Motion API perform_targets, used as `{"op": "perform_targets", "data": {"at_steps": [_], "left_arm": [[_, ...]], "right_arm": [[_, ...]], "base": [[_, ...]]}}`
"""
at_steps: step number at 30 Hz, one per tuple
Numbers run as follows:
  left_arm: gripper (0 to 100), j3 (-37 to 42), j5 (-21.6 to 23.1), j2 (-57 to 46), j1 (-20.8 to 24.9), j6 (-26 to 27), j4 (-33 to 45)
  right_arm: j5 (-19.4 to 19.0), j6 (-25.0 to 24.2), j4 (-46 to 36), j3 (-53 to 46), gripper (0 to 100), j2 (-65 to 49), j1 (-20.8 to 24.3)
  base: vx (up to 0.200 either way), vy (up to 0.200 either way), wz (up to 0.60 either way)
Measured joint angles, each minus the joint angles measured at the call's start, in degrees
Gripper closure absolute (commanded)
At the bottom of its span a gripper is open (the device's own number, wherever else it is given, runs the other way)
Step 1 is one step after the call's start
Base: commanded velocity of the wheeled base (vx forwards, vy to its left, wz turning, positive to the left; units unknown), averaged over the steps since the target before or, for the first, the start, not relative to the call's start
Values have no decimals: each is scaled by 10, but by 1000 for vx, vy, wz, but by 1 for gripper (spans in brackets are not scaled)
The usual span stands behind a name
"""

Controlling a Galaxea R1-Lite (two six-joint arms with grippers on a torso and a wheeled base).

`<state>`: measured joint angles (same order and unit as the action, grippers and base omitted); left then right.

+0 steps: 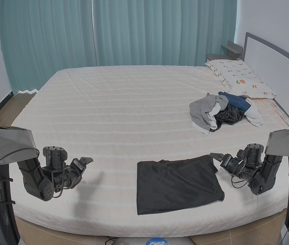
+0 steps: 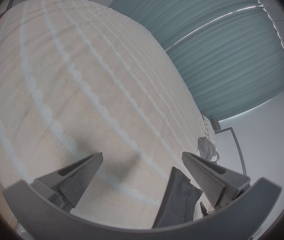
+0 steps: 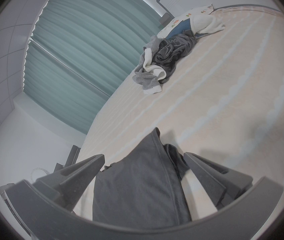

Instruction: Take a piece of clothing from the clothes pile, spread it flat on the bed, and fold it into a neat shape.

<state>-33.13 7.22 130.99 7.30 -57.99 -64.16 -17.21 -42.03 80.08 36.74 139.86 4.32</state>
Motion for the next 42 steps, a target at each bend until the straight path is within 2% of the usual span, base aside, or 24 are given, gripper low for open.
{"op": "perform_targets", "data": {"at_steps": [13, 14, 32, 42], "left_arm": [[0, 0, 0, 0, 0, 1, 0], [0, 0, 0, 0, 0, 1, 0], [0, 0, 0, 2, 0, 1, 0], [0, 0, -1, 2, 1, 1, 0]], "right_arm": [[18, -10, -44, 122, 0, 50, 20], [19, -11, -45, 127, 100, 53, 21], [67, -30, -39, 150, 100, 76, 17], [69, -34, -38, 149, 100, 75, 9]], "base": [[0, 0, 0], [0, 0, 0], [0, 0, 0], [0, 0, 0]]}}
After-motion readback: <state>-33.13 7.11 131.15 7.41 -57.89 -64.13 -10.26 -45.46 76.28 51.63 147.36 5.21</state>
